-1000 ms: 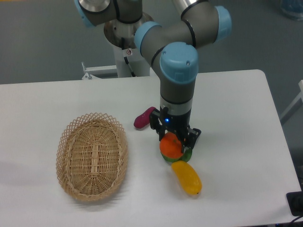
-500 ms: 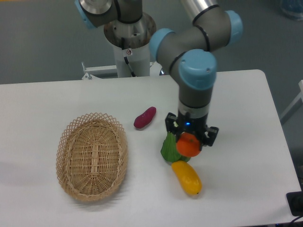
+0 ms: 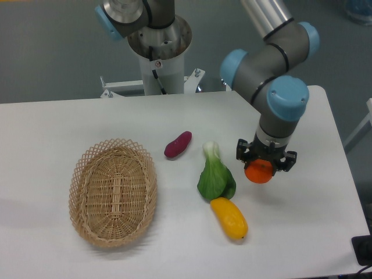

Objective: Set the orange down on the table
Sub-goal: 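Lower the orange onto the table beside the bok choy and open gripper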

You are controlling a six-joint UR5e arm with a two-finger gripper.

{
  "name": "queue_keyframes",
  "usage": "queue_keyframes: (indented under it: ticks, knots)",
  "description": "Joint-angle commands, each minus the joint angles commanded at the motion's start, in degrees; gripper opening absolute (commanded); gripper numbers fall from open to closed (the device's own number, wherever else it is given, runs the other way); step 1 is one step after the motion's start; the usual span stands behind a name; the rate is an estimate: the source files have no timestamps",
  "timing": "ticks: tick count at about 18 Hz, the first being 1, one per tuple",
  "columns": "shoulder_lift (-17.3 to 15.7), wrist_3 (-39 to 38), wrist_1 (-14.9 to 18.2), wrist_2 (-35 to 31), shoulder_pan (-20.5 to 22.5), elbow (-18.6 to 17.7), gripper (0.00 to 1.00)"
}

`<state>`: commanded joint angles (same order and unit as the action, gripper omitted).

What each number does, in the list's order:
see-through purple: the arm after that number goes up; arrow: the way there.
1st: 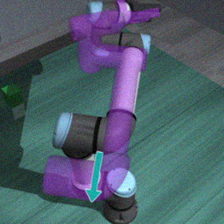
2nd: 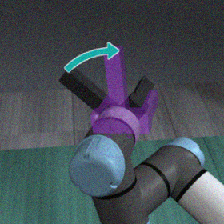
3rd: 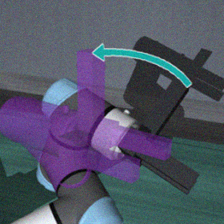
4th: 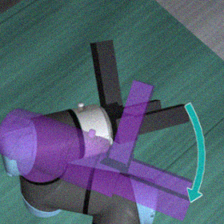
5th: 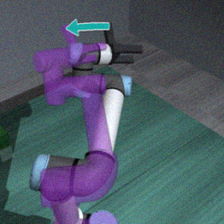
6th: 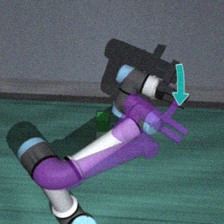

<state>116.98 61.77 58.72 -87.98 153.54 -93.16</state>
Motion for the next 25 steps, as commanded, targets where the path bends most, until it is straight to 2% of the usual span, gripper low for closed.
queue_keyframes:
  ticks: [4,11,13,16,18,20,25]
  knots:
    - [0.88,7.91,-4.22,-0.62,0.70,-3.25,0.58]
    - [1.59,9.33,-4.40,-0.62,0.79,-3.61,0.59]
    - [1.59,9.24,-4.40,-0.62,0.79,-3.61,0.64]
    - [1.59,9.24,-4.40,-0.62,0.79,-3.61,0.65]
    - [1.59,9.16,-4.40,-0.62,0.79,-3.43,0.79]
    - [1.33,9.07,-4.40,-0.70,0.71,-3.26,1.00]
    - [0.18,9.24,-4.22,-0.62,0.79,-2.29,1.00]
